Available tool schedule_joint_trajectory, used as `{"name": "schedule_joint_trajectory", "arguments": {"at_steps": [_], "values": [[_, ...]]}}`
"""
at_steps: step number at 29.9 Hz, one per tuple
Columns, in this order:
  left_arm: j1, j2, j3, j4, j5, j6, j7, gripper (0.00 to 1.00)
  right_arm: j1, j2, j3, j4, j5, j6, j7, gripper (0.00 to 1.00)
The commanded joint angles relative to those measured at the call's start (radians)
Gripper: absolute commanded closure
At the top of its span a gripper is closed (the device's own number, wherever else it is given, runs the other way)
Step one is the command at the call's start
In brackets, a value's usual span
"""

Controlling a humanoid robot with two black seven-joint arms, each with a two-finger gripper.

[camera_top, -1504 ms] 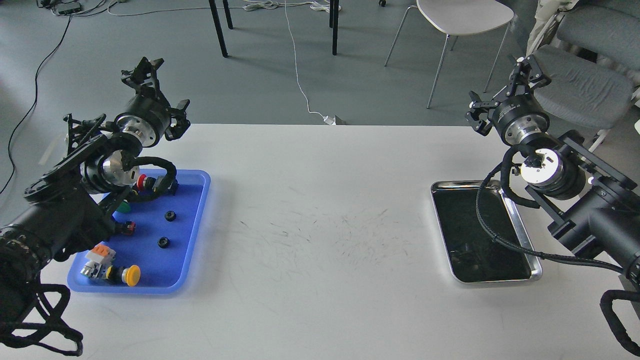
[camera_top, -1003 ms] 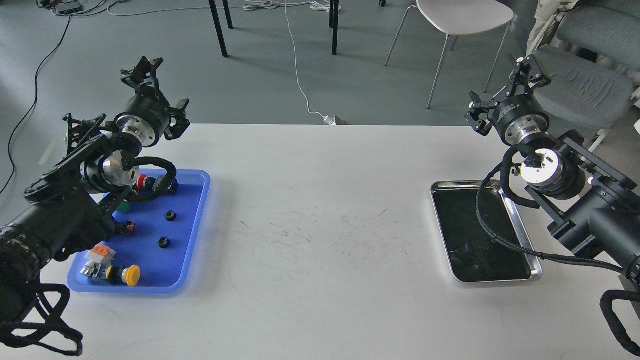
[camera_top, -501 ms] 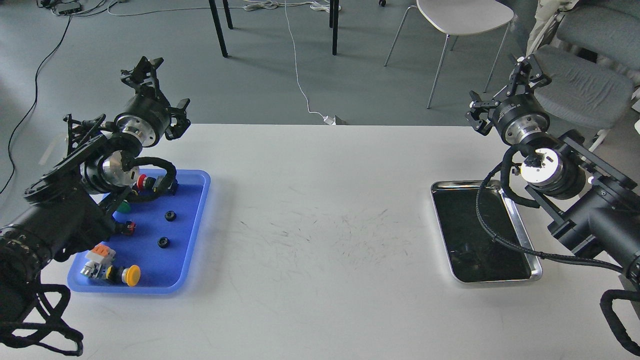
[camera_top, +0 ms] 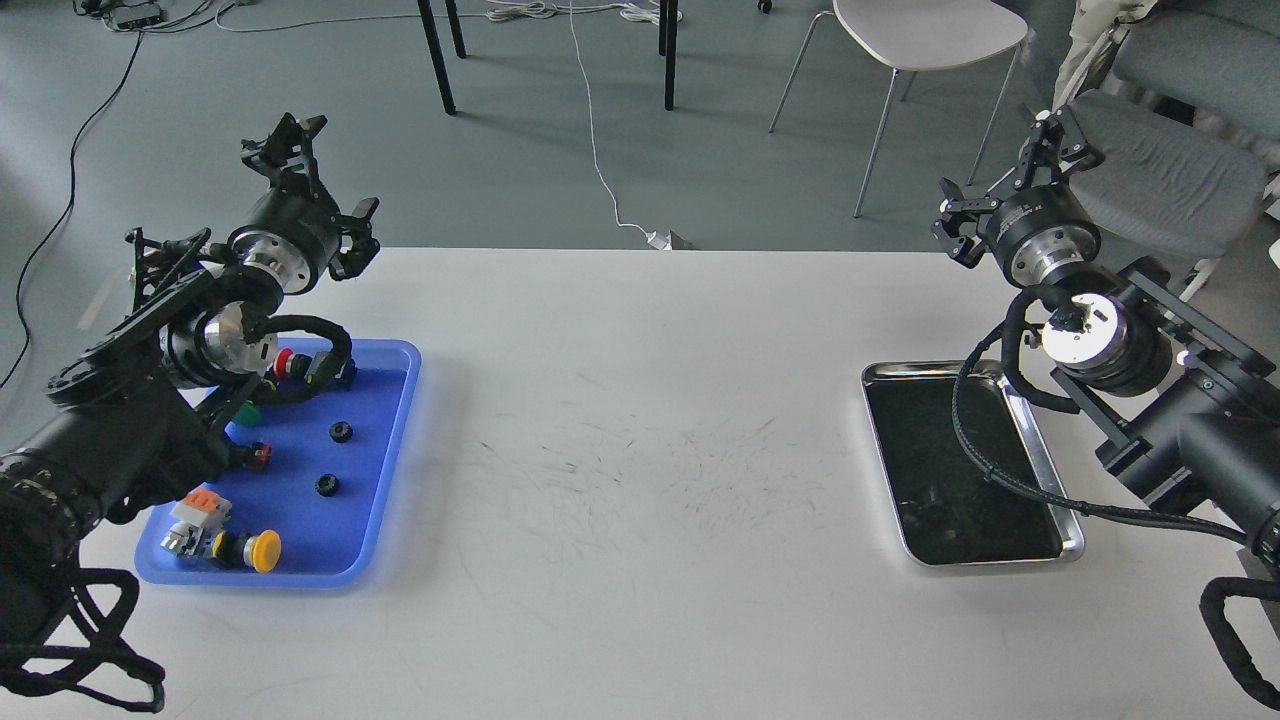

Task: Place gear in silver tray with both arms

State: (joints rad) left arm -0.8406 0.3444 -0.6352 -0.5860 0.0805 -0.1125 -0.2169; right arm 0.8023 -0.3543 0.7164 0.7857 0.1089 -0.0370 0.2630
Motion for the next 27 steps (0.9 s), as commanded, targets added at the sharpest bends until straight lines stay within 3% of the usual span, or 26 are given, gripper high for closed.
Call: {"name": "schedule_joint_trajectory", "arguments": {"at_steps": [1,15,21,27], "values": [[-0.003,0.03,0.006,-0.005,0.001,-0.006,0.001,0.01,0.0,-0.002,0.0,0.001,0.0,0.0,0.001,0.01],[-0.002,0.054,0.011,-0.011,0.008,-0.059,0.008,0.01,-0.005,-0.002,0.0,0.001,0.0,0.0,0.002,0.01],[-0.003,0.119,0.092,-0.017,0.008,-0.14,0.001,0.01,-0.005,0.0,0.0,0.001,0.0,0.0,0.002,0.01],[-0.003,0.188,0.112,-0.04,0.01,-0.162,0.01,0.01,-0.008,0.0,0.0,0.001,0.0,0.002,0.002,0.01]]}}
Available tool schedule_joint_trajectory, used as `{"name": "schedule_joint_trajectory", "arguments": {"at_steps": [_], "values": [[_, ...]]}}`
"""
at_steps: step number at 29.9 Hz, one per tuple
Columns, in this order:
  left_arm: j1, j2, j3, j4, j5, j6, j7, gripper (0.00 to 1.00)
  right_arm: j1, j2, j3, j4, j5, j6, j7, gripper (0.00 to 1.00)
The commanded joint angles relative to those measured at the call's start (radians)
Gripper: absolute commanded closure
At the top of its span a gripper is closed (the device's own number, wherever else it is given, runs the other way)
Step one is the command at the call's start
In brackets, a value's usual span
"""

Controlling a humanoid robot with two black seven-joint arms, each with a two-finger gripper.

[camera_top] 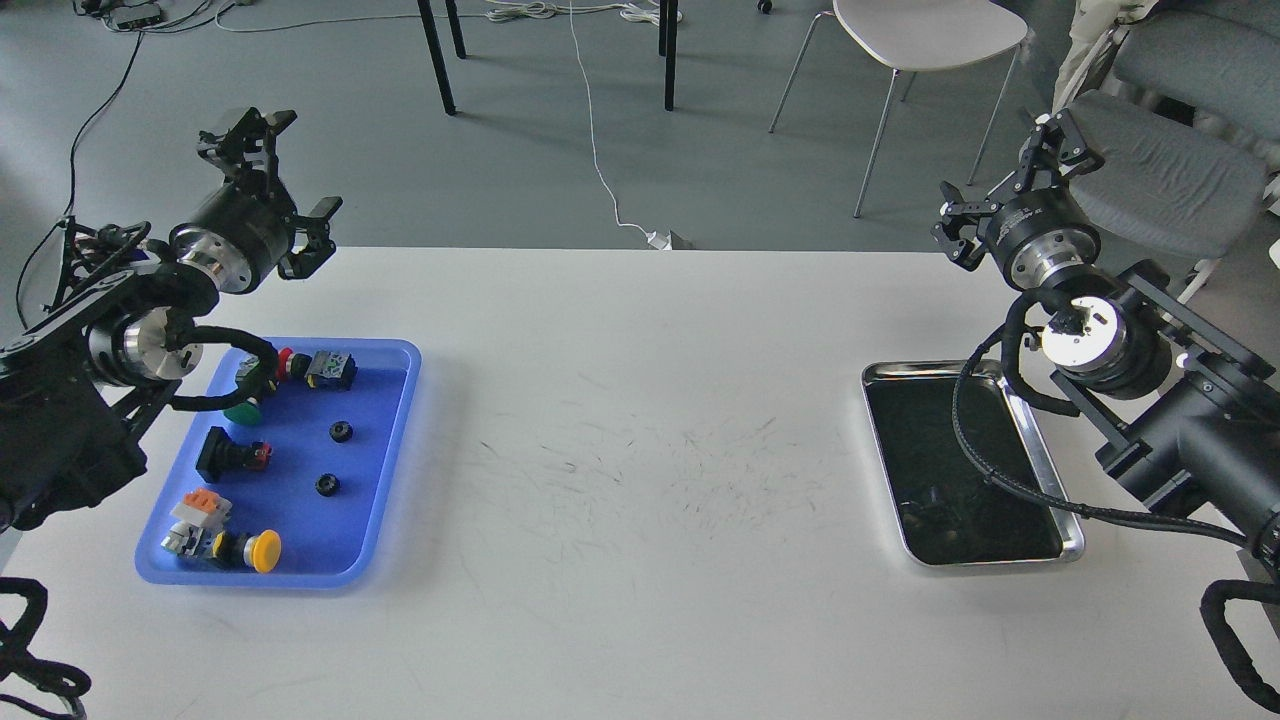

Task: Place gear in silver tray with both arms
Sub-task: 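Raise the left hand up and back above the blue tray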

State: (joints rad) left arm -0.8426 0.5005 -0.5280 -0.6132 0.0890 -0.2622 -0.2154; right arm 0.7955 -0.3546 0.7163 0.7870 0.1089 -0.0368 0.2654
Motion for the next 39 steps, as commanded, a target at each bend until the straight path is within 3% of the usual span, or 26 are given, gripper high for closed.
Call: {"name": "schedule_joint_trajectory", "arguments": {"at_steps": [1,7,12,15,19,22,27,29,39], "values": [[-0.001,0.044,0.012,-0.022,0.002,-0.021,0.01,0.01,-0.001,0.0,0.0,0.0,0.0,0.001,0.0,0.01],[-0.015,0.118,0.144,-0.039,0.002,-0.046,0.022,0.01,-0.001,0.0,0.0,0.0,0.0,0.001,0.002,0.01],[-0.021,0.177,0.149,-0.048,-0.003,-0.162,0.068,0.01,-0.002,0.0,0.0,0.0,0.0,0.001,0.003,0.01],[-0.023,0.193,0.149,-0.05,-0.008,-0.226,0.06,0.01,-0.004,0.002,0.0,0.0,0.0,0.001,0.003,0.01],[-0.023,0.199,0.155,-0.049,0.002,-0.226,0.047,0.01,-0.004,0.002,0.0,0.0,0.0,0.001,0.003,0.01],[-0.024,0.196,0.16,-0.048,0.0,-0.226,0.001,0.01,-0.004,0.0,0.0,0.001,0.0,0.001,0.003,0.01],[-0.047,0.204,0.171,-0.049,0.118,-0.206,-0.208,0.01,-0.004,0.002,0.0,0.001,0.0,0.001,0.003,0.01],[-0.052,0.213,0.174,-0.048,0.233,-0.198,-0.257,0.01,-0.006,0.0,0.0,0.001,0.0,0.001,0.005,0.01],[-0.076,0.231,0.172,-0.051,0.468,-0.045,-0.254,0.01,-0.013,-0.003,0.0,0.014,0.0,0.001,0.006,0.01]]}}
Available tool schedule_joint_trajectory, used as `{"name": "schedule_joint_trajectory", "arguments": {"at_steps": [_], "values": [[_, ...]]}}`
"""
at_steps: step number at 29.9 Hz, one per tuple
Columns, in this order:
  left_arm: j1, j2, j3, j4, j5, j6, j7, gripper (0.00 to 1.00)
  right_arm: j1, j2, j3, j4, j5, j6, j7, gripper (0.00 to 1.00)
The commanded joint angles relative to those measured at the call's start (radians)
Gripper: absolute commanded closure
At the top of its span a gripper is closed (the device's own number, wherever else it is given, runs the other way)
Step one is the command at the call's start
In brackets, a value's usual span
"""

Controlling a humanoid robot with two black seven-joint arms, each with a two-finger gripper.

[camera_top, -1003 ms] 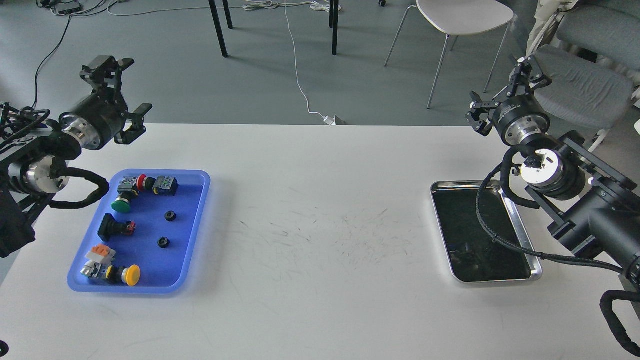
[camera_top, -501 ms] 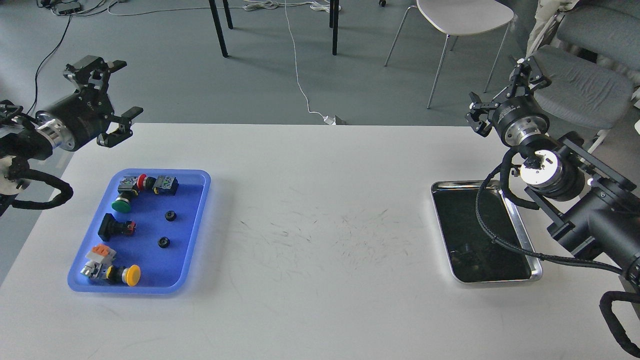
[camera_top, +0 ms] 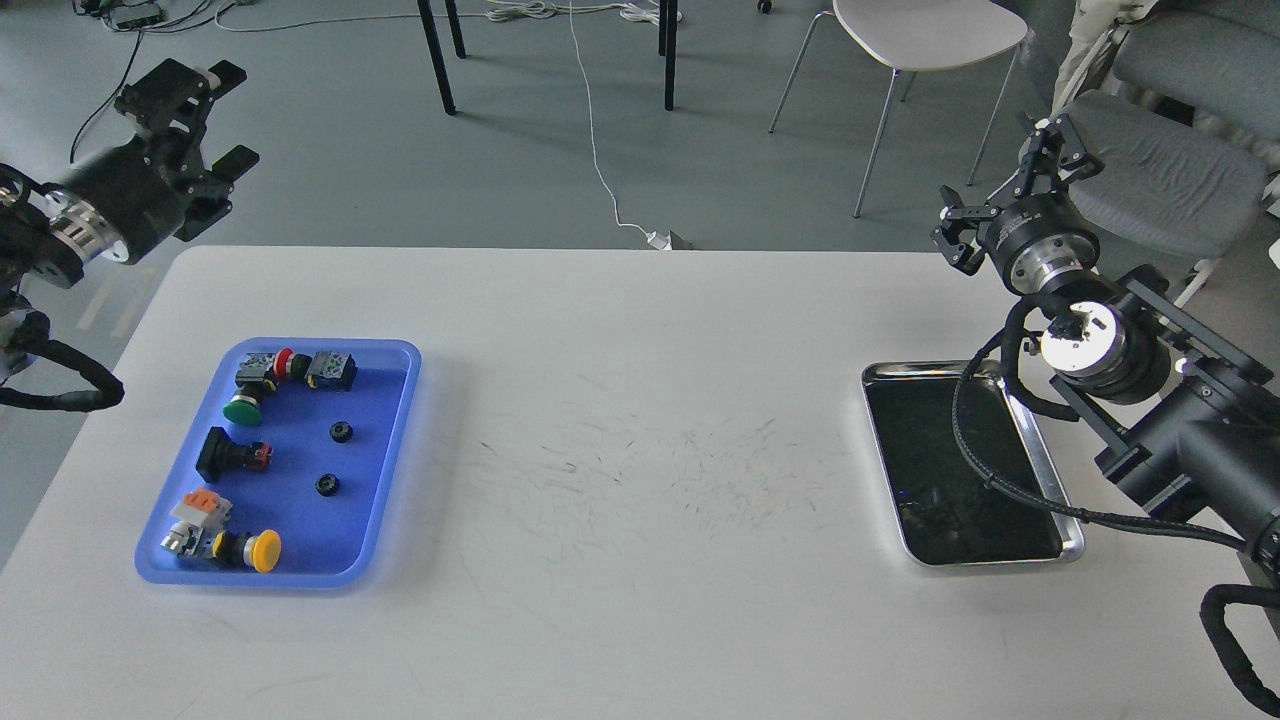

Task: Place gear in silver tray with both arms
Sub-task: 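Raise the left hand up and back above the blue tray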

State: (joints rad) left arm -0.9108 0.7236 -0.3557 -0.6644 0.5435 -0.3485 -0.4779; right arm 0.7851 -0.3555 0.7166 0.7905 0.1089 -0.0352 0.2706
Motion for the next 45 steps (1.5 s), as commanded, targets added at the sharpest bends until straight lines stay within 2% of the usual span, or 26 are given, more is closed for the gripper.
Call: {"name": "schedule_joint_trajectory", "arguments": {"at_steps": [1,6,11,15,26,32,41,45], "values": [[-0.013,0.013,0.0,0.0,0.015,0.045,0.009,0.01,-0.003,-0.002,0.0,0.013,0.0,-0.002,0.001,0.01],[-0.011,0.031,0.032,-0.061,0.021,0.02,-0.004,0.01,-0.006,-0.003,0.0,0.019,0.0,-0.002,0.001,0.01],[-0.014,0.054,0.092,-0.076,0.042,0.051,-0.011,0.01,-0.01,-0.01,0.0,0.022,0.0,-0.002,0.001,0.01],[0.0,0.097,0.106,-0.179,0.052,0.055,-0.011,0.01,-0.014,-0.011,0.0,0.027,0.0,-0.002,0.001,0.01],[-0.002,0.158,0.147,-0.259,0.257,0.055,-0.011,0.01,-0.017,-0.013,-0.002,0.032,0.0,0.0,0.001,0.01],[-0.003,0.255,0.169,-0.4,0.354,0.059,-0.011,0.01,-0.026,-0.013,0.0,0.05,0.0,-0.002,0.001,0.01],[-0.011,0.266,0.156,-0.445,0.381,0.131,-0.011,0.01,-0.027,-0.013,0.0,0.052,-0.005,-0.008,0.001,0.01],[-0.008,0.234,0.156,-0.438,0.38,0.163,-0.011,0.01,-0.027,-0.013,0.0,0.053,-0.005,-0.009,0.001,0.01]]}}
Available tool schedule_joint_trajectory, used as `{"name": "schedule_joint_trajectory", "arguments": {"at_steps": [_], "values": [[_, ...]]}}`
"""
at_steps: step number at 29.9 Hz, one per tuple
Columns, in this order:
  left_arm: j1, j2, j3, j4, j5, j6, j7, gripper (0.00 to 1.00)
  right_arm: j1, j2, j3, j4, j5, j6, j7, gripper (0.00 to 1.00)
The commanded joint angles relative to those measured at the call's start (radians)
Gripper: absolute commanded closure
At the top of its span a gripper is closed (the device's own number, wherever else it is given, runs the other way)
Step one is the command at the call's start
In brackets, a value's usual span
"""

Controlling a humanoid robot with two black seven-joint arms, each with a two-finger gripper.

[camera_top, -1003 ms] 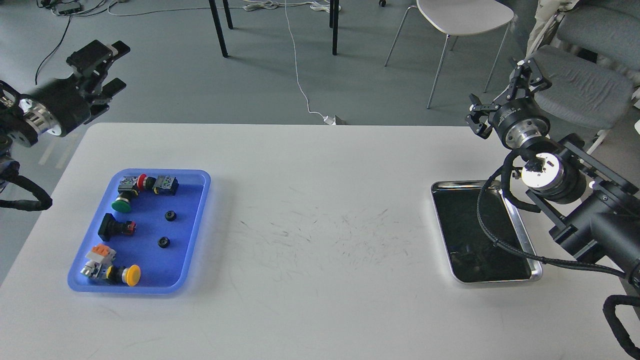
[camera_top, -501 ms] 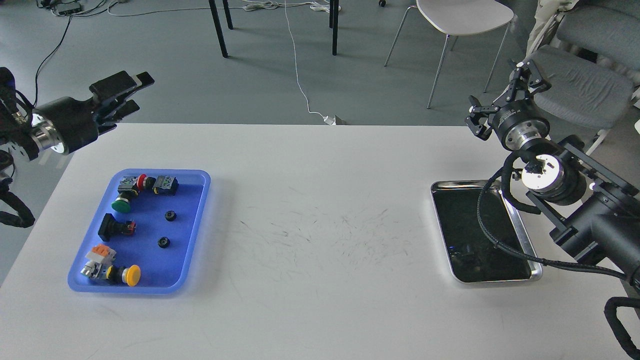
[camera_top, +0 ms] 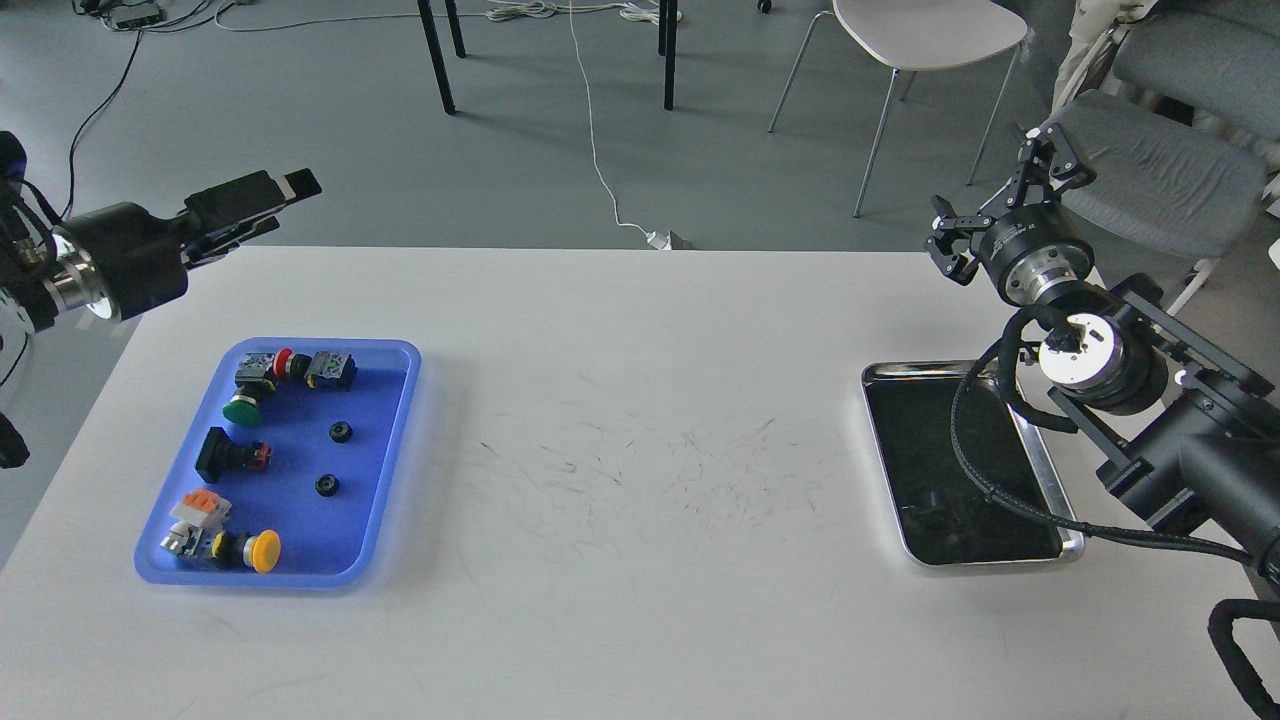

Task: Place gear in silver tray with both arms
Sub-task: 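Raise the left hand up and back above the blue tray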

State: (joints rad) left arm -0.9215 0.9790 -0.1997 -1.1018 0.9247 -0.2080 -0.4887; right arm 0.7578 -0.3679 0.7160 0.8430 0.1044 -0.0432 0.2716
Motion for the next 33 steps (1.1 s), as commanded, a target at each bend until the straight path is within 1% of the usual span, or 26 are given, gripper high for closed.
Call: {"name": "schedule_joint_trajectory", "arguments": {"at_steps": [1,12,19,22,25,29,33], "values": [[0.004,-0.022,0.0,-0.006,0.0,0.033,0.0,0.01,0.0,0.0,0.0,0.001,0.001,-0.001,0.0,0.01],[0.016,-0.01,0.028,-0.003,0.029,0.035,0.0,0.01,0.0,0.0,-0.001,-0.001,0.0,-0.001,0.0,0.01],[0.013,0.058,0.048,-0.013,0.178,0.038,0.0,0.01,0.0,-0.002,-0.001,0.001,-0.015,-0.001,0.0,0.01],[0.012,0.075,0.046,-0.018,0.2,0.026,0.0,0.01,0.0,-0.002,0.0,0.001,-0.017,-0.001,0.0,0.01],[0.01,0.082,0.046,-0.027,0.227,0.03,0.0,0.01,0.0,-0.002,-0.001,0.001,-0.017,-0.001,0.0,0.01],[0.003,0.104,0.045,-0.029,0.374,0.029,0.0,0.01,0.0,-0.002,-0.001,0.001,-0.017,-0.001,0.0,0.01],[0.003,0.121,0.045,-0.038,0.451,0.029,0.0,0.01,0.002,-0.002,-0.001,0.001,-0.017,-0.001,0.0,0.01]]}}
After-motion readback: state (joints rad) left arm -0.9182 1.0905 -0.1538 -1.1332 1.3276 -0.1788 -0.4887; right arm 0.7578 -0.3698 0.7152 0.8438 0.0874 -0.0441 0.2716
